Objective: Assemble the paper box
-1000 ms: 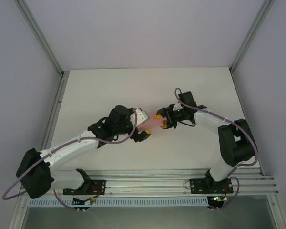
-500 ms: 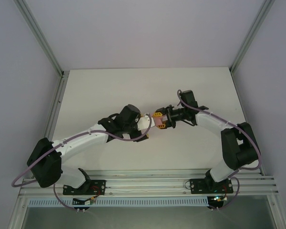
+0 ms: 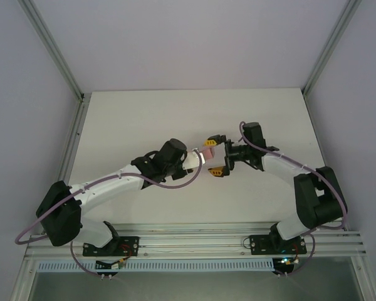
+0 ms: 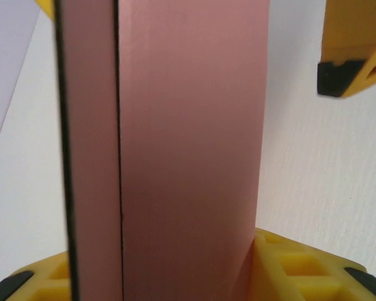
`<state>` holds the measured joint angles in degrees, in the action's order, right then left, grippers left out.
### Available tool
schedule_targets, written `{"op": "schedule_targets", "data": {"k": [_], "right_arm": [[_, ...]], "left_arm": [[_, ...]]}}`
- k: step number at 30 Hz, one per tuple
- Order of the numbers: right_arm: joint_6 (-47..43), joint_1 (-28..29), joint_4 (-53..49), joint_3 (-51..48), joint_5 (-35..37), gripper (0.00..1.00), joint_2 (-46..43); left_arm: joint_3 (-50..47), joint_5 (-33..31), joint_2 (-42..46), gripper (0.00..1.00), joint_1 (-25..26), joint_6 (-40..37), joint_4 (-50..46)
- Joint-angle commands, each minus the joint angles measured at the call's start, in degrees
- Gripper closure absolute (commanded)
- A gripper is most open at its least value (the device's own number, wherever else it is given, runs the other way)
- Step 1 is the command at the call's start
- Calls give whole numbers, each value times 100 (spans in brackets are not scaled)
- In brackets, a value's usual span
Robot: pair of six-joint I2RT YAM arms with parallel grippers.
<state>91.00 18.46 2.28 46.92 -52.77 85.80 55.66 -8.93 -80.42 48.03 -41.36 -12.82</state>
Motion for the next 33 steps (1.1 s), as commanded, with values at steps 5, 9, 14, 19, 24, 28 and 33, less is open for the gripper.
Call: {"op": "schedule_targets", "data": {"k": [5, 9, 14, 19, 24, 28, 33], "right_arm": [[-5312, -510, -2907, 893, 4291, 0, -1801], [-7141, -523, -1553, -58, 4761, 0, -2779], [-9582, -517, -1012, -692, 2577, 0, -3230], [-10932, -495, -1834, -561, 870, 1, -3001], [-11263, -153, -2073, -338, 946, 12, -2479], [-11581, 210, -2388, -8, 1656, 29, -1916], [-11768, 449, -2776, 341, 2294, 41, -1510]], "left_arm": [[745, 1858, -244, 55, -609, -419, -1964], [1288, 2231, -834, 54, -690, -1071, -3191], [1931, 2365, -1551, 56, -724, -1339, -3797], [2226, 2475, -1869, 56, -768, -1574, -3871], [2369, 2494, -1998, 56, -786, -1600, -3902], [2320, 2476, -1987, 56, -795, -1594, -3842], [2285, 2540, -1969, 57, -807, -1585, -3840]]}}
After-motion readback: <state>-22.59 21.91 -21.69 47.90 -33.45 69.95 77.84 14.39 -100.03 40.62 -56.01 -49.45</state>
